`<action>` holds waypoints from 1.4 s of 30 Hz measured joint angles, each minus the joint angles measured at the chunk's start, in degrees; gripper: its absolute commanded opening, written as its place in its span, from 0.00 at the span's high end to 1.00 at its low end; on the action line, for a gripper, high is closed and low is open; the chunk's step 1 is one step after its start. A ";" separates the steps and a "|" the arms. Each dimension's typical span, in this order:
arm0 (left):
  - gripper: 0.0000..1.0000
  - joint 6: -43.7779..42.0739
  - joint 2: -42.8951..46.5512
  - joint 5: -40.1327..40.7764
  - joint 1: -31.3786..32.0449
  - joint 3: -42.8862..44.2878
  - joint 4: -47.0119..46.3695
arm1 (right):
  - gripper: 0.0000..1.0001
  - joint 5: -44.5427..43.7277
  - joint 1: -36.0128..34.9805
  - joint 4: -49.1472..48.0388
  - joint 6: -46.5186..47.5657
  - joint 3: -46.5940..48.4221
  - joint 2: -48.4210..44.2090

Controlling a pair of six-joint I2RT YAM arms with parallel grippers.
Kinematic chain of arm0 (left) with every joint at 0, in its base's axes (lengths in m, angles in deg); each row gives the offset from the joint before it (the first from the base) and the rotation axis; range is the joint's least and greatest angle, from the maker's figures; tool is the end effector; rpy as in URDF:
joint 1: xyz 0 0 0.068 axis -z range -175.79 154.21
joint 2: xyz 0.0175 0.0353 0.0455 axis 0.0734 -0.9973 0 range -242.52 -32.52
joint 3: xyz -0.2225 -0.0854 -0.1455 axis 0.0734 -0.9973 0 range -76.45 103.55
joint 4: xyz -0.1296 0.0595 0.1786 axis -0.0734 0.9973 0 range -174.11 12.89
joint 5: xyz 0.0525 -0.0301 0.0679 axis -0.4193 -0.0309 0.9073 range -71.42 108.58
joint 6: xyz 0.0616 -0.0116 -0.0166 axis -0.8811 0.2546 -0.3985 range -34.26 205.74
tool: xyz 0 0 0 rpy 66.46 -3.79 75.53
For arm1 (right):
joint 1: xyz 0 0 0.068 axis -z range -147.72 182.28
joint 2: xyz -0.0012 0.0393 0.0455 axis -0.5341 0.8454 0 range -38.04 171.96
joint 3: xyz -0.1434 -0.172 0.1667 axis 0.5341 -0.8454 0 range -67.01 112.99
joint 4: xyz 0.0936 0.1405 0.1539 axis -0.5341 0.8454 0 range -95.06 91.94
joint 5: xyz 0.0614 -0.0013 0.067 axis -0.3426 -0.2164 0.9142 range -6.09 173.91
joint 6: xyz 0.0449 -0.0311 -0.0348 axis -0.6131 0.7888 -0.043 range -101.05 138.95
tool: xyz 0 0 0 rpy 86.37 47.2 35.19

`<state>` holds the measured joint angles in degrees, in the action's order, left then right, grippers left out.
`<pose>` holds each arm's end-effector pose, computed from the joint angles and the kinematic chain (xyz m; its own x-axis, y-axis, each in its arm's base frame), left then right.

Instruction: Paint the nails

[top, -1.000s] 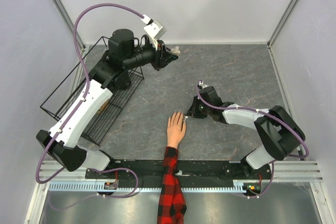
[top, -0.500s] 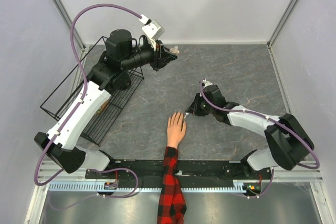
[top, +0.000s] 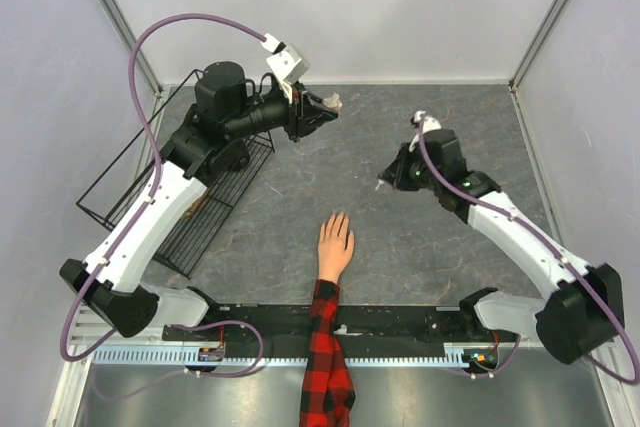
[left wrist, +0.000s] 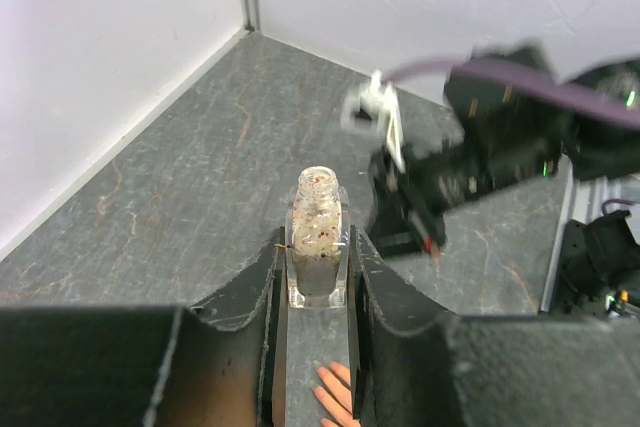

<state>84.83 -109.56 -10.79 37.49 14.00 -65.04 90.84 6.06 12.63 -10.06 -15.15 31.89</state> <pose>0.2095 -0.1671 0.4725 -0.0684 0.0614 -0.9958 0.8874 0.4599 -0.0326 0.2176 0.1140 0.2871 -0.7139 0.1851 -0.6754 -0.2061 0.8662 0.4552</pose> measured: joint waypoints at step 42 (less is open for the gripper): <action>0.98 3.63 9.81 -14.91 -0.11 -13.64 -6.03 | 1.00 -4.22 -20.57 29.70 9.22 65.57 10.19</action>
<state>88.46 -99.75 -25.69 37.38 0.37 -71.08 86.63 -14.50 42.33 -0.84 50.42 42.08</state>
